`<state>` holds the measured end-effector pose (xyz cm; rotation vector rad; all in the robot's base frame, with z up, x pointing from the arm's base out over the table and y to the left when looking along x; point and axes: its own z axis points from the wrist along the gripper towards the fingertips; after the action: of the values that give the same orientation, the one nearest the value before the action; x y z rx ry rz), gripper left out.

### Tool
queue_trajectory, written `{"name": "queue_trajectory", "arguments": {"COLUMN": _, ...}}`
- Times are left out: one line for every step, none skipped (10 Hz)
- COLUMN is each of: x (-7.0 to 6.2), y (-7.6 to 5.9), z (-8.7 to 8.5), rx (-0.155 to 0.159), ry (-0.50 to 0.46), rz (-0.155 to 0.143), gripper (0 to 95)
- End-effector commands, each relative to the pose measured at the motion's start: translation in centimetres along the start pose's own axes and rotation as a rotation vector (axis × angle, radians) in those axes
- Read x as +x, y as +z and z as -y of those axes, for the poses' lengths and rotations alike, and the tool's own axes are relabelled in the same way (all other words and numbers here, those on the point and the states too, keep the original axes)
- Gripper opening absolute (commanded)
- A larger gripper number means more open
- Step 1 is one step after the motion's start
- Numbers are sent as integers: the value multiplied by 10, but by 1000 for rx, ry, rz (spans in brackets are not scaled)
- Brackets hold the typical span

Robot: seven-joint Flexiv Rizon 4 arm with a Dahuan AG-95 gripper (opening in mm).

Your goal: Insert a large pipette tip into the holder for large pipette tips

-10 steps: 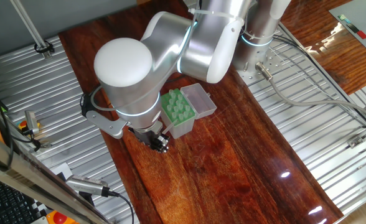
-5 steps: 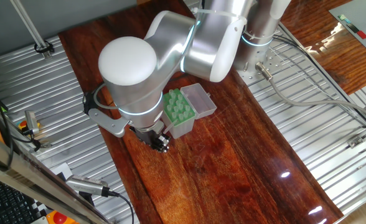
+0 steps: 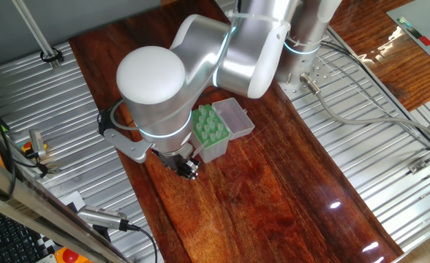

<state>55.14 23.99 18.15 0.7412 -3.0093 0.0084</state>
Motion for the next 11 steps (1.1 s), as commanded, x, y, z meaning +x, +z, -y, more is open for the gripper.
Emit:
{"name": "queue_trajectory", "arguments": {"x": 1, "y": 1, "z": 0, "rx": 1, "ry": 1, "rz": 1, "gripper": 190}}
{"name": "queue_trajectory", "arguments": {"x": 1, "y": 1, "z": 0, "rx": 1, "ry": 2, "rz": 1, "gripper": 190}}
{"name": "queue_trajectory", "arguments": {"x": 1, "y": 1, "z": 0, "rx": 1, "ry": 4, "rz": 1, "gripper": 190}}
{"name": "queue_trajectory", "arguments": {"x": 1, "y": 1, "z": 0, "rx": 2, "ry": 7, "rz": 3, "gripper": 190}}
{"name": "queue_trajectory", "arguments": {"x": 1, "y": 0, "z": -1, "rx": 1, "ry": 10, "rz": 7, "gripper": 0}}
{"name": "queue_trajectory", "arguments": {"x": 2, "y": -3, "z": -2, "rx": 1, "ry": 15, "rz": 13, "gripper": 0}}
{"name": "queue_trajectory", "arguments": {"x": 1, "y": -5, "z": -3, "rx": 3, "ry": 18, "rz": 17, "gripper": 0}}
{"name": "queue_trajectory", "arguments": {"x": 1, "y": -6, "z": -3, "rx": 4, "ry": 17, "rz": 19, "gripper": 0}}
{"name": "queue_trajectory", "arguments": {"x": 1, "y": -7, "z": -3, "rx": 3, "ry": 16, "rz": 24, "gripper": 0}}
{"name": "queue_trajectory", "arguments": {"x": 1, "y": -7, "z": -3, "rx": 1, "ry": 10, "rz": 37, "gripper": 0}}
{"name": "queue_trajectory", "arguments": {"x": 1, "y": -8, "z": -3, "rx": 1, "ry": 8, "rz": 45, "gripper": 0}}
